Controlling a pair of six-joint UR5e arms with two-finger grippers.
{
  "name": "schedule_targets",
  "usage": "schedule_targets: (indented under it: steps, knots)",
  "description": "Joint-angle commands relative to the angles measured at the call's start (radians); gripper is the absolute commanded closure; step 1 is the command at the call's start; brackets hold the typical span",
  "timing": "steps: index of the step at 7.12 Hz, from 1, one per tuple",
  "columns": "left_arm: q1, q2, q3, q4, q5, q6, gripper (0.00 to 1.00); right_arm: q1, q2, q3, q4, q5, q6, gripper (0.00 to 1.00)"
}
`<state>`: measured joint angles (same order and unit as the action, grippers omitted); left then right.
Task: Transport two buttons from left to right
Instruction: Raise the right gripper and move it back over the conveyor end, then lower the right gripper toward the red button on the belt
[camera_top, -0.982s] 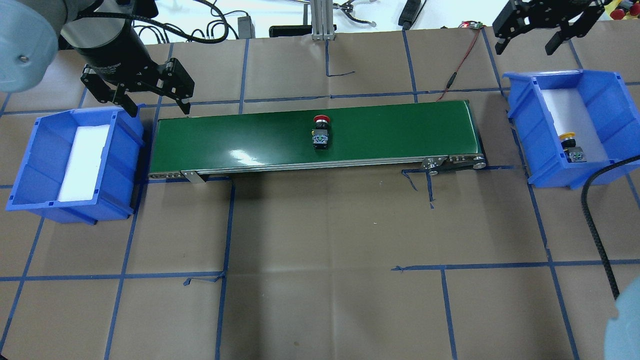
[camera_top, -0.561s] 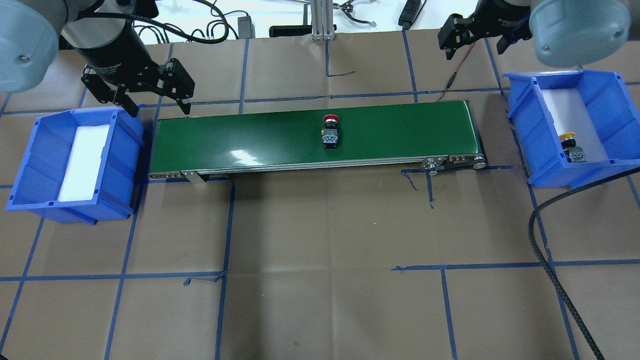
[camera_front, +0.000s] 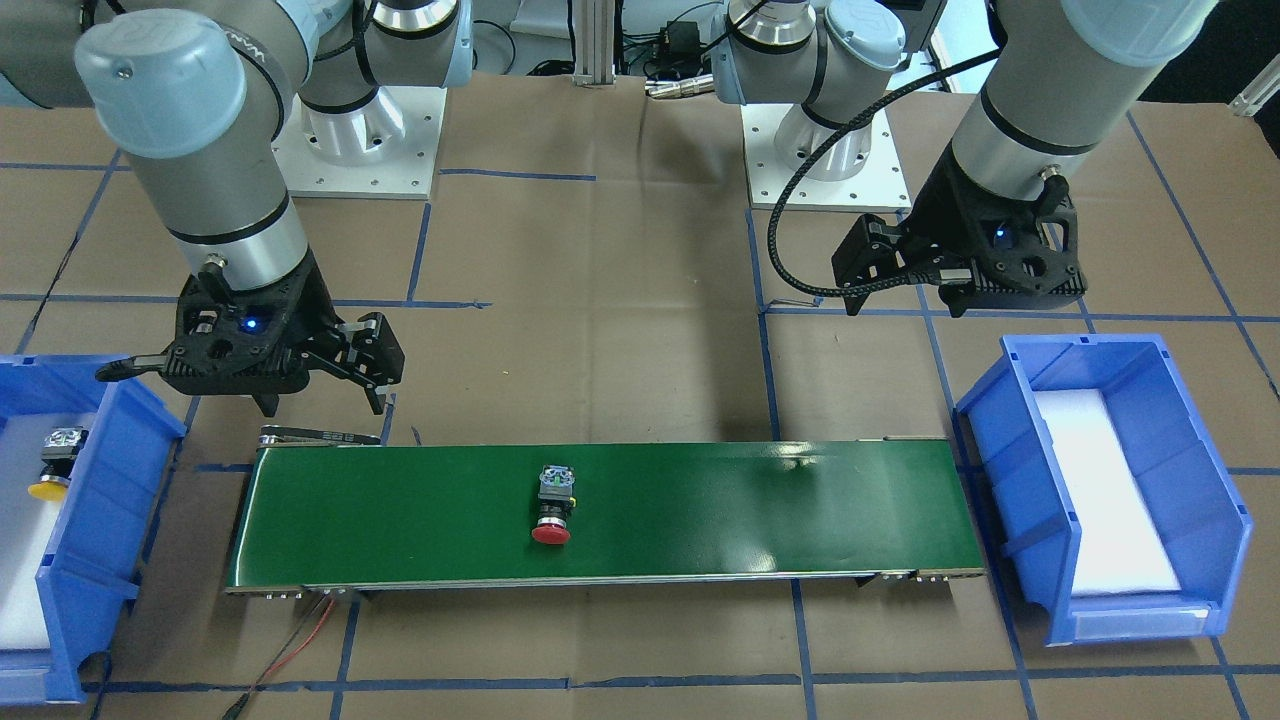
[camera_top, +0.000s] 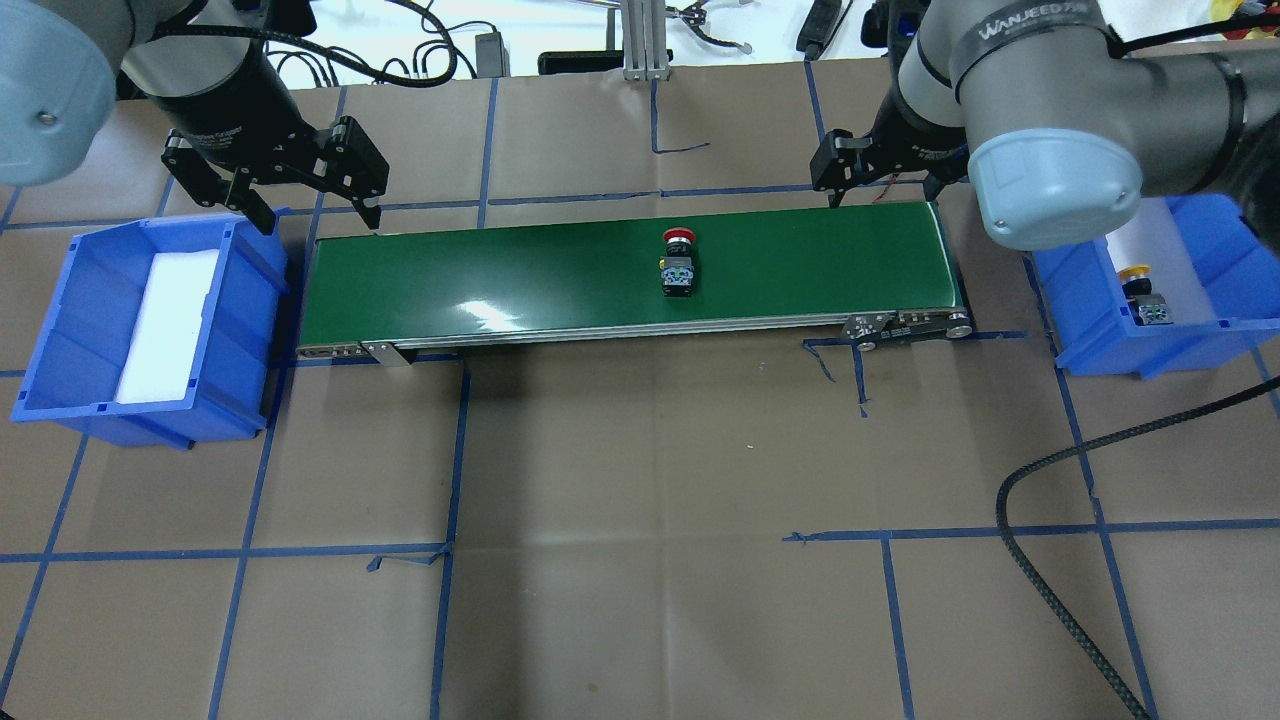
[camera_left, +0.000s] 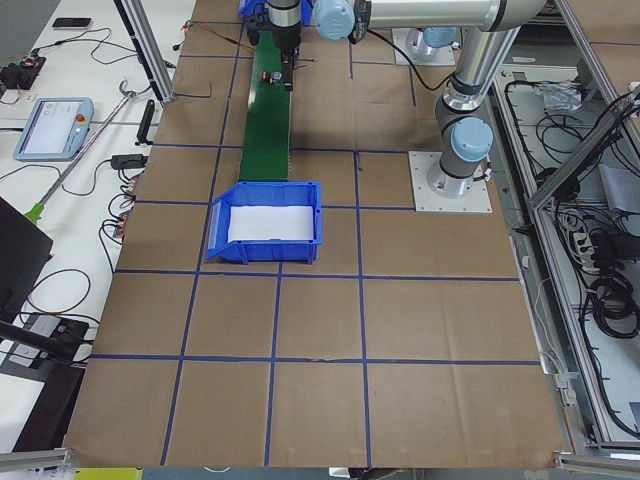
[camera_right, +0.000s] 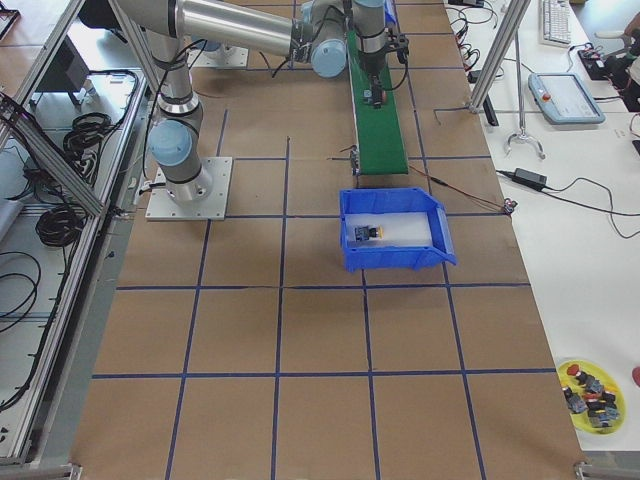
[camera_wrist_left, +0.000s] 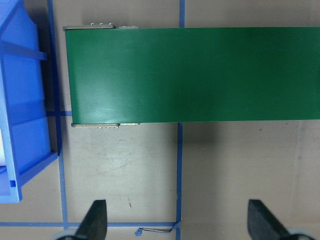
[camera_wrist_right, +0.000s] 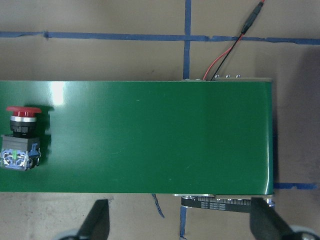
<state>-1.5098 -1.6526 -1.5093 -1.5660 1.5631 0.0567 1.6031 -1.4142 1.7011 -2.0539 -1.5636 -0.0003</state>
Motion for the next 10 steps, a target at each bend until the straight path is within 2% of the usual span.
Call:
schedule_targets:
  steps: [1,4,10]
  knots:
    - [0.0,-0.001,0.0,0.0,0.0,0.0,0.0,0.006,0.012,0.026,-0.061,0.002,0.006,0.0]
    - [0.0,-0.001,0.0,0.001,0.0,-0.002,0.0,0.006,0.07,0.025,-0.115,0.002,0.022,0.0]
    - [-0.001,0.0,0.0,0.001,-0.002,-0.002,0.0,0.006,0.132,0.008,-0.126,0.031,0.076,0.0]
